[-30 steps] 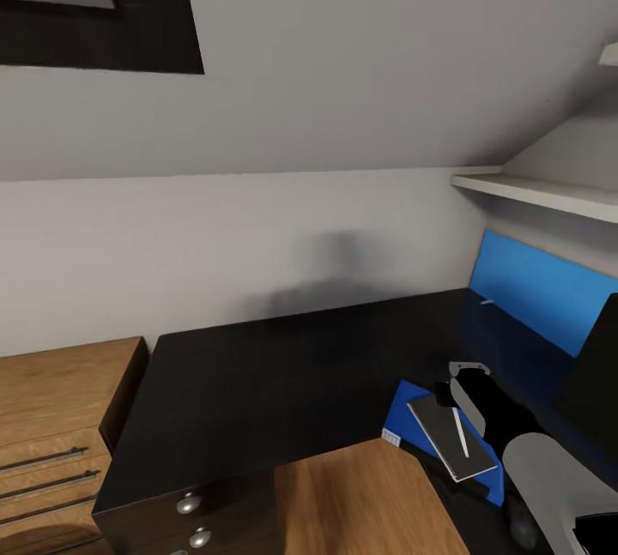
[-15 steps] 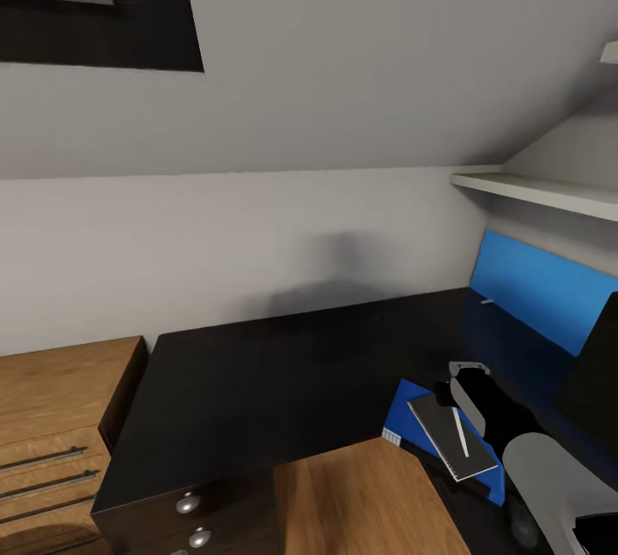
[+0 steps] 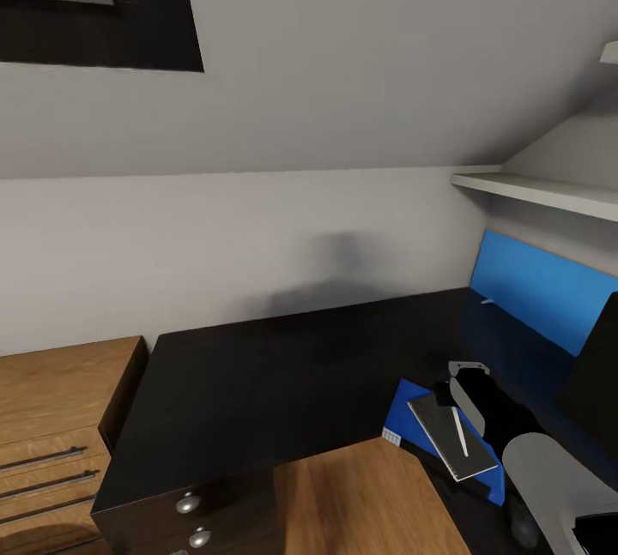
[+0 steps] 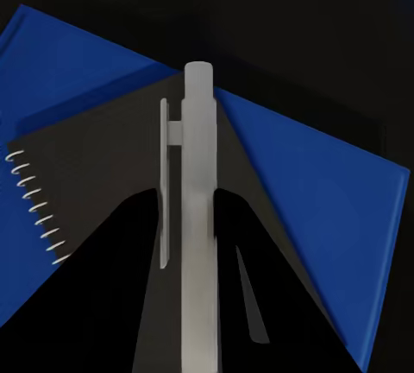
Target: In the bedroom, organize the workspace by keeping the computer under the desk, ensuring the monitor is on the desk, placing the keyboard on the desk next to the monitor, placing the mouse on the desk next to the keyboard, moving the folder from the swivel chair onto the desk next to the mouse, stacking the notebook on top of the folder with the pen on top of the notebook, and positioning the swivel chair next to the desk.
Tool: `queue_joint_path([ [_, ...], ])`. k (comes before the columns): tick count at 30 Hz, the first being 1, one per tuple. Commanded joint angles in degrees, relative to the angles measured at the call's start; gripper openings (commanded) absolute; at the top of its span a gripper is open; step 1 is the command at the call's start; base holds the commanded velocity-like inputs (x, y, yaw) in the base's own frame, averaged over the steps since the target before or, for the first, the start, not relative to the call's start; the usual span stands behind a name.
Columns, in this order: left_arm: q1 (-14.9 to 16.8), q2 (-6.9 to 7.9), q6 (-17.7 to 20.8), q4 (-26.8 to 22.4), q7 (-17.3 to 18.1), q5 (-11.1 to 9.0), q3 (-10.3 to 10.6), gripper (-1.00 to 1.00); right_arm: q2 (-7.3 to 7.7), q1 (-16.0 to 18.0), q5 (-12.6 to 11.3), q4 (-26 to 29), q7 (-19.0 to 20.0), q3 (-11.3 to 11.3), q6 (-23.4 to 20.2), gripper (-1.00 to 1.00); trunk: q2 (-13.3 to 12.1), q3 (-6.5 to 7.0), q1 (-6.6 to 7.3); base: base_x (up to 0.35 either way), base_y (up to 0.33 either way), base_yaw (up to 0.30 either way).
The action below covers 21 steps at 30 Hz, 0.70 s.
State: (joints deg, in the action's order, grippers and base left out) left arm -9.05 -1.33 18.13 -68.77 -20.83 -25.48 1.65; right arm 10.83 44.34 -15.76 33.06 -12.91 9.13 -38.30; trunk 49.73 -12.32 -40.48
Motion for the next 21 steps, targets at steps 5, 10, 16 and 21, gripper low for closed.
queue_joint_path([
  [5, 0.0, 0.01, 0.15, -0.13, -0.44, -0.54, 0.05, 1.0, 0.07, 0.04, -0.67, 0.02, -0.45, 0.45, -0.19, 1.0, 0.06, -0.07, -0.01, 0.0, 0.0, 0.0],
  [10, 0.0, 0.01, 0.15, -0.13, -0.44, -0.54, 0.05, 1.0, 0.07, 0.04, -0.7, -0.01, -0.44, 0.45, -0.19, 1.0, 0.06, -0.07, -0.01, 0.0, 0.0, 0.0],
  [16, 0.0, 0.01, 0.15, -0.13, -0.44, -0.54, 0.07, 1.0, 0.07, 0.04, -0.69, 0.03, -0.44, 0.45, -0.19, 1.0, 0.06, -0.07, -0.01, 0.0, 0.0, 0.0],
  [21, 0.0, 0.01, 0.15, -0.13, -0.44, -0.54, 0.1, 1.0, 0.07, 0.04, -0.69, 0.06, -0.44, 0.46, -0.19, 1.0, 0.06, -0.07, -0.01, 0.0, 0.0, 0.0],
])
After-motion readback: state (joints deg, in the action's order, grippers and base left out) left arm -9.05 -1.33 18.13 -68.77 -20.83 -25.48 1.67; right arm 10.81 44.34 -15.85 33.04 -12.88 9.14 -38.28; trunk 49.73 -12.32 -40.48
